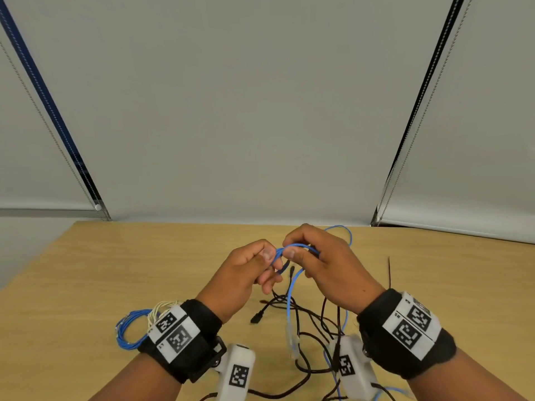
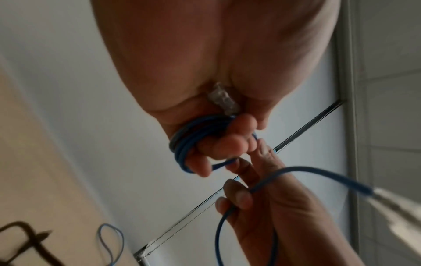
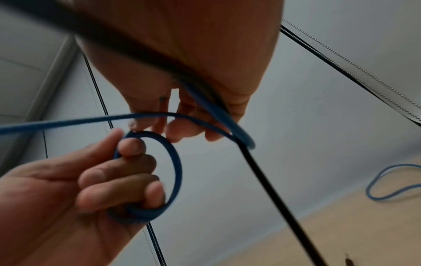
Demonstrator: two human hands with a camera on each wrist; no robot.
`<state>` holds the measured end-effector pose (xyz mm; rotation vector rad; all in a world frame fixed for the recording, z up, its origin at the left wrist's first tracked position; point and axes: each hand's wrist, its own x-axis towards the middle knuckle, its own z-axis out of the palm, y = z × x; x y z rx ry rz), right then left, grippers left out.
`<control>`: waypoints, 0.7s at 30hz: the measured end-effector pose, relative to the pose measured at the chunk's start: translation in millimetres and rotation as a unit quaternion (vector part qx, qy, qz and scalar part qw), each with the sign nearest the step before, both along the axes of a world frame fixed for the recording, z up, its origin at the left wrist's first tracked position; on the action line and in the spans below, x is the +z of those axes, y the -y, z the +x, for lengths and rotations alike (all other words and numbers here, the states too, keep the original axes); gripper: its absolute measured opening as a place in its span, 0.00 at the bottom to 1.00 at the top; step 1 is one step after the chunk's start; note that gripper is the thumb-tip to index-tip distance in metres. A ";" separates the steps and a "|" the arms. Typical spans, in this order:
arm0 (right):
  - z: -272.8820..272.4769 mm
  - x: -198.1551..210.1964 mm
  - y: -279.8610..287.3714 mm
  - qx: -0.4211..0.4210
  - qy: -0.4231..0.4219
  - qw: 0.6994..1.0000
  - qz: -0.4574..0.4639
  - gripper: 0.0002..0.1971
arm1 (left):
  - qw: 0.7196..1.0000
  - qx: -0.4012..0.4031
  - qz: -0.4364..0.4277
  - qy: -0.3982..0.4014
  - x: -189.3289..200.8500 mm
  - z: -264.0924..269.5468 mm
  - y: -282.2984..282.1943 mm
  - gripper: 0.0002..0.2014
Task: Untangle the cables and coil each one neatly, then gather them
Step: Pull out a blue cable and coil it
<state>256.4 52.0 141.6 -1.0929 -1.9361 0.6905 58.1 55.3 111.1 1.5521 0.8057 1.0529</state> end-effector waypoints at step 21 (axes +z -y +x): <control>15.7 -19.3 -11.1 -0.018 0.036 0.998 -0.051 0.10 | 0.951 -0.116 -0.175 0.226 19.6 -12.5 1.2 0.16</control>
